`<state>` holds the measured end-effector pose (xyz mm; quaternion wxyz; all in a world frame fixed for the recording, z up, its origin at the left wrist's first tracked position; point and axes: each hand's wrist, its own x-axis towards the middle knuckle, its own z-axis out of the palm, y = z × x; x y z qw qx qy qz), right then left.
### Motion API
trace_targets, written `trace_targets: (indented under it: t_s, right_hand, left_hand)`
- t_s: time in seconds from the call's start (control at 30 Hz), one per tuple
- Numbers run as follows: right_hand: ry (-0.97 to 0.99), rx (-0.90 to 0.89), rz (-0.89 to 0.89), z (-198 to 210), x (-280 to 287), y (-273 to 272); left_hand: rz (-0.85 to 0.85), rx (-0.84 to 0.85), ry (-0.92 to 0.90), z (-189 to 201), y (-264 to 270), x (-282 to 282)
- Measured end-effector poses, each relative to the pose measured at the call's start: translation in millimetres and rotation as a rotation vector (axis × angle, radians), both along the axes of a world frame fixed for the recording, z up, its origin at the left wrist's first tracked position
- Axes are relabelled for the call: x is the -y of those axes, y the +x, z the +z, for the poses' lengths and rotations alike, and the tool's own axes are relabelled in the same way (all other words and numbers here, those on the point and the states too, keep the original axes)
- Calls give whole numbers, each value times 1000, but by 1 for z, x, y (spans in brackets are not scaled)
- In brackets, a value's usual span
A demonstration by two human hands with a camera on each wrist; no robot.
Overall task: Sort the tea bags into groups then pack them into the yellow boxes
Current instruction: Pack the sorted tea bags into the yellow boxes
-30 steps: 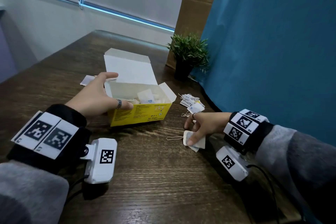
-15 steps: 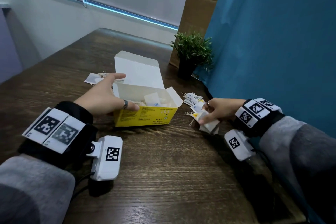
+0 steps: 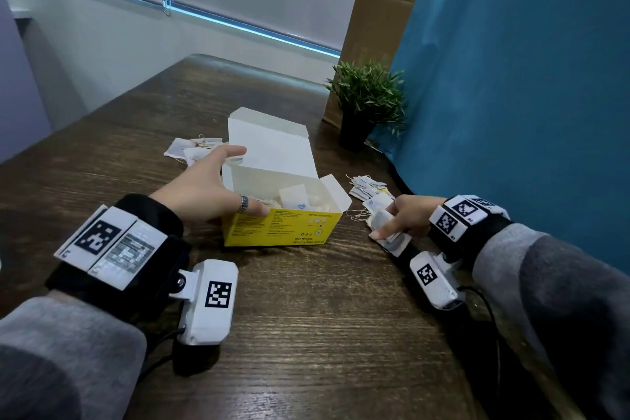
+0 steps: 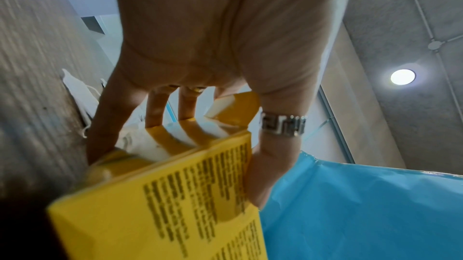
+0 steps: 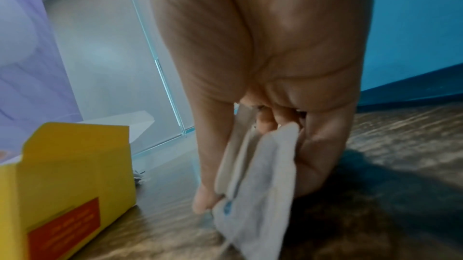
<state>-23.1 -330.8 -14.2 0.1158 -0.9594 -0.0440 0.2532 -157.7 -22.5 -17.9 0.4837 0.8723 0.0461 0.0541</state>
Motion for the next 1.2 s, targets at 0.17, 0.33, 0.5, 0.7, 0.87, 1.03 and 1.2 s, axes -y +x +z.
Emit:
trace_targets:
  t_s: [0.17, 0.33, 0.5, 0.7, 0.87, 1.03, 1.2]
  right_hand:
    - [-103, 100, 96, 15, -6, -10]
    - [490, 189, 208, 70, -45, -34]
    - [771, 40, 198, 66, -121, -44]
    - [573, 34, 202, 26, -152, -48]
    - [451, 118, 195, 33, -146, -51]
    - [317, 70, 218, 33, -138, -50]
    - [118, 87, 275, 37, -130, -52]
  left_hand:
    - [-21, -7, 17, 2, -1, 1]
    - [-87, -24, 14, 3, -2, 4]
    - [-150, -50, 41, 2, -3, 9]
    - [-169, -51, 52, 2, -4, 11]
    - [-174, -54, 28, 0, -2, 11]
    - [-178, -62, 6, -1, -3, 10]
    - [-183, -76, 0, -1, -3, 10]
